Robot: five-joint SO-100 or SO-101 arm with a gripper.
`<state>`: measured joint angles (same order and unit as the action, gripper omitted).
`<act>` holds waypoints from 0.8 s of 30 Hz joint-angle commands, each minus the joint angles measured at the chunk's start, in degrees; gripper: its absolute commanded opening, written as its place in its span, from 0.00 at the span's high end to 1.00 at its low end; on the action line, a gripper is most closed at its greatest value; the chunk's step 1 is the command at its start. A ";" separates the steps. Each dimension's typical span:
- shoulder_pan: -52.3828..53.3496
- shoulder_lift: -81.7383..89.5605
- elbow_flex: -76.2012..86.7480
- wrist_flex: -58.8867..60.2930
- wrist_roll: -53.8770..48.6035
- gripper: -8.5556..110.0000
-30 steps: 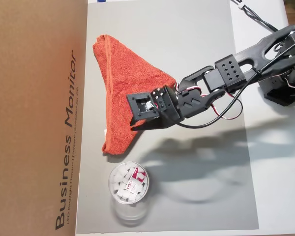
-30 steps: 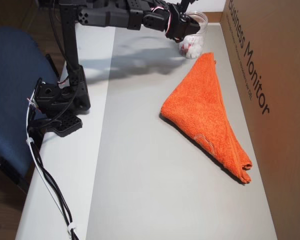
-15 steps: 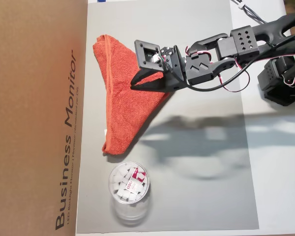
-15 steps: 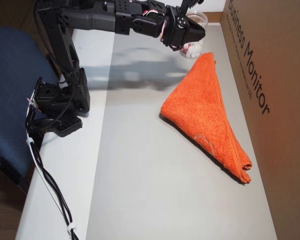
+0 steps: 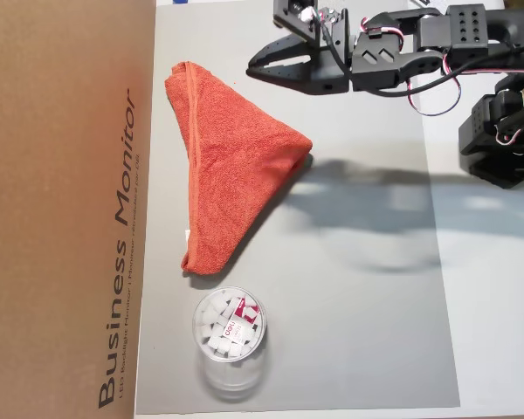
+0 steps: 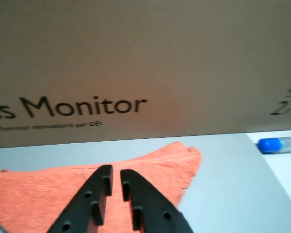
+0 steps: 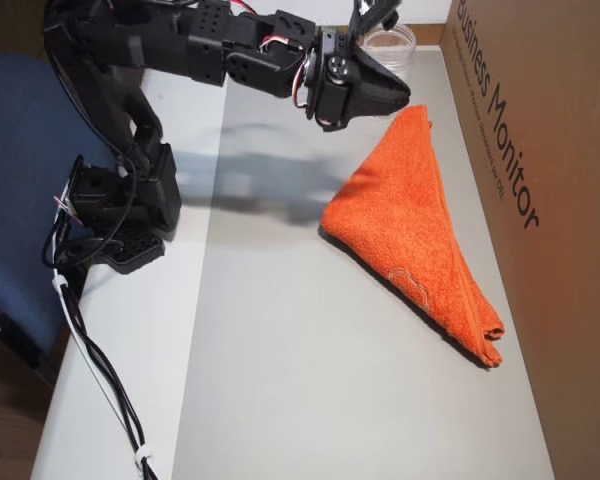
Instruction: Fold the blanket.
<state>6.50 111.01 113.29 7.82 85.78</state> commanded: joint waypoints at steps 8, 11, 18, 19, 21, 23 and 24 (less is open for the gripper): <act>1.14 14.33 2.11 14.15 0.44 0.93; 0.79 17.31 2.20 19.25 0.44 0.93; 0.97 22.32 3.52 25.49 0.44 0.93; 1.05 23.20 4.31 25.84 0.44 0.93; 1.32 24.96 6.15 26.10 0.35 0.93; 1.41 26.98 8.44 26.10 -0.09 0.93; 1.41 28.13 9.67 26.10 -0.18 0.93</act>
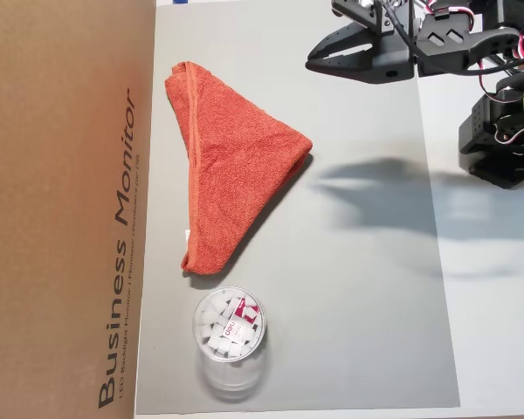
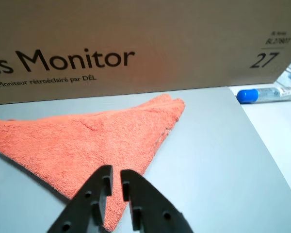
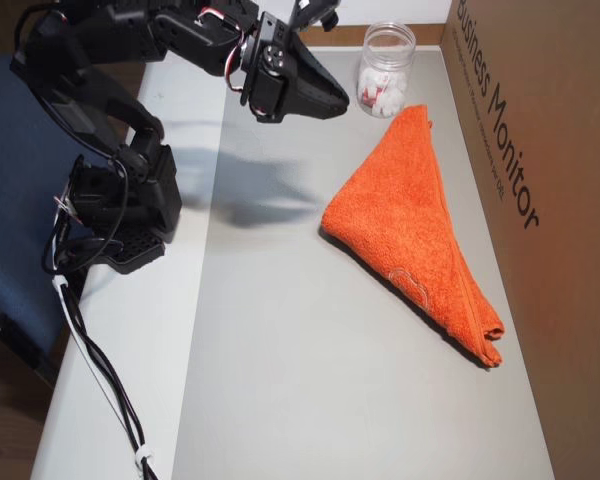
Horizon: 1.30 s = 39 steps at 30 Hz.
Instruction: Fold the blanket.
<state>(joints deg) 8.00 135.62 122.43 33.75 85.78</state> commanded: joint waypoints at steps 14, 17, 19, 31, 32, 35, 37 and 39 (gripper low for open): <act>-0.79 21.36 17.84 0.18 -0.53 0.93; -0.88 24.35 20.30 0.18 -0.53 0.93; -0.97 25.75 21.80 0.18 -0.53 0.93; -1.14 35.24 31.03 0.18 -0.62 0.93; -1.14 36.30 31.90 0.18 -0.62 0.93; -1.14 39.73 34.63 0.18 -0.62 0.93; -1.23 42.01 36.47 0.18 -0.62 0.93; -1.23 44.38 38.41 0.18 -0.62 0.93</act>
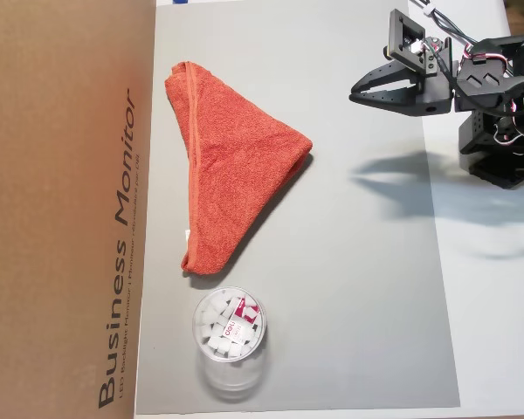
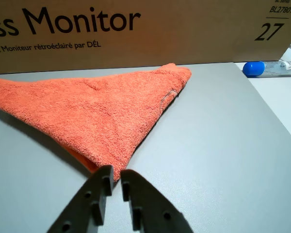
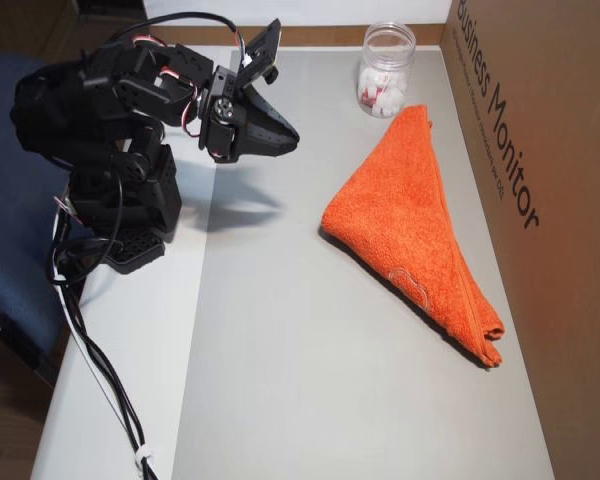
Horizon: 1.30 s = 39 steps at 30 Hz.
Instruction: Fold the blanket.
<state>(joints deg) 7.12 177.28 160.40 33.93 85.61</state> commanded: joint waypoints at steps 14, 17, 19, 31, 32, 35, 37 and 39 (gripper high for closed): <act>-3.43 13.80 10.11 0.00 -0.53 0.93; -3.43 15.03 11.87 0.00 -0.53 0.93; -3.43 16.00 12.83 0.00 -0.53 0.93; -2.46 17.14 18.46 -0.70 -4.92 0.93; -2.46 17.14 18.98 -0.79 -4.92 0.93; -2.55 17.14 19.16 0.00 -5.01 0.93; -3.25 17.14 19.16 0.00 -4.39 0.93; -3.43 17.14 19.16 0.09 -4.31 0.93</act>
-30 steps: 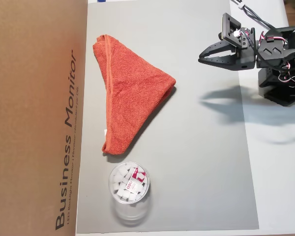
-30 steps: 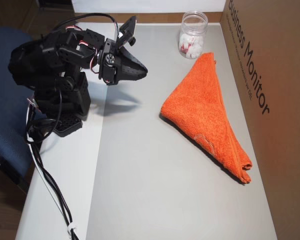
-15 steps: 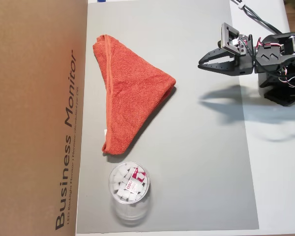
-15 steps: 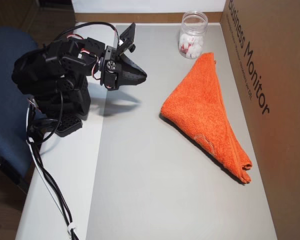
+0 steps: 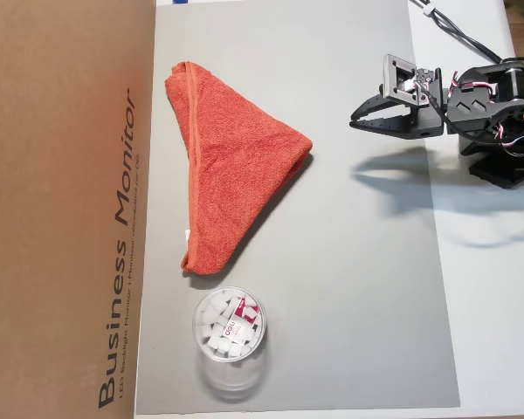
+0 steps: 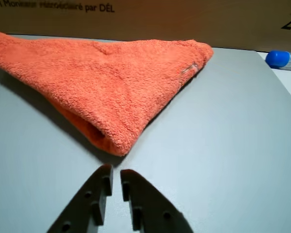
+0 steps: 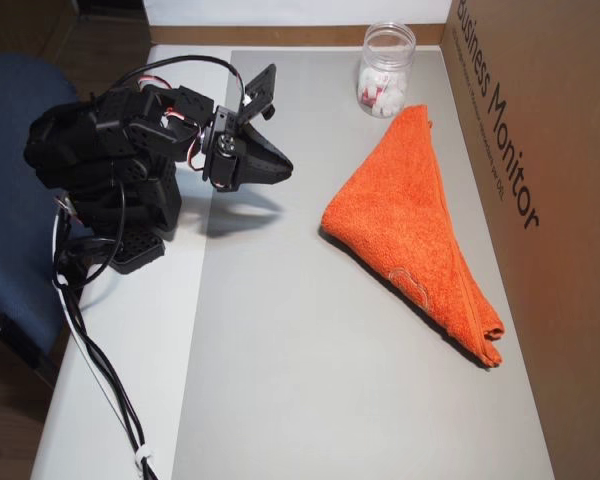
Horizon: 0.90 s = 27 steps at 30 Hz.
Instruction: Fold the blanket.
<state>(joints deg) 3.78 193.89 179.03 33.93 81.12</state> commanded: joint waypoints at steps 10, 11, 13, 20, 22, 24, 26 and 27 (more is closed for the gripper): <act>0.88 0.53 0.53 18.02 0.26 0.93; 0.70 0.53 0.53 19.16 0.26 0.93; 0.53 0.53 0.53 21.18 0.26 0.93; 0.09 0.53 0.53 27.86 0.26 0.93; 0.26 0.53 0.53 29.53 0.26 0.93; 0.53 0.53 0.53 31.11 0.26 0.93; 0.79 0.53 0.53 32.61 0.26 0.93; 0.79 0.53 0.53 33.31 0.26 0.93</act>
<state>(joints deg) 4.39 193.89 179.03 65.92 81.47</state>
